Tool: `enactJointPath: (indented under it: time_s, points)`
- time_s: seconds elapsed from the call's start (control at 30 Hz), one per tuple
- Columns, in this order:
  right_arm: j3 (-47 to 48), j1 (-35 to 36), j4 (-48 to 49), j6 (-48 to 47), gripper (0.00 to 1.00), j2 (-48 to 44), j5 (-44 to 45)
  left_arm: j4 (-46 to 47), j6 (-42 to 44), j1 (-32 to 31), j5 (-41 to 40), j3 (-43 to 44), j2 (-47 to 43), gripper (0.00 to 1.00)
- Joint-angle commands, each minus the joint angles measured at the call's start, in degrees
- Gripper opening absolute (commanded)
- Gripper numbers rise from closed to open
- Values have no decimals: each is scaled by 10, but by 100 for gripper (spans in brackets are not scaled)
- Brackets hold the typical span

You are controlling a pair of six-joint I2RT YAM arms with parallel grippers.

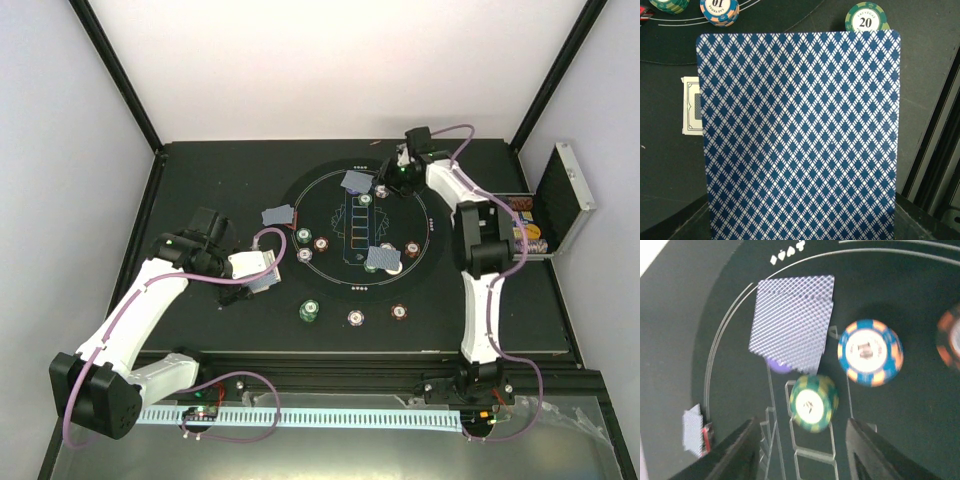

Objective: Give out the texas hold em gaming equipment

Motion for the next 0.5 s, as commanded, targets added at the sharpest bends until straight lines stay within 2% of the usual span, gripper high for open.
enactJointPath:
  time_s: [0.0,0.13,0.3,0.47]
  points:
    - [-121,1,53,1,53,-158,11,-9,-3,1,1,17,-15,2]
    - [-287,39,143,34,66,-278,-28,-10,-2,1,3,17,-22,2]
    - [-454,135,256,103,72,-392,-77,-12,-1,1,11,19,-23,2]
    - [-547,261,358,173,75,-443,-100,-12,1,1,13,16,-24,2]
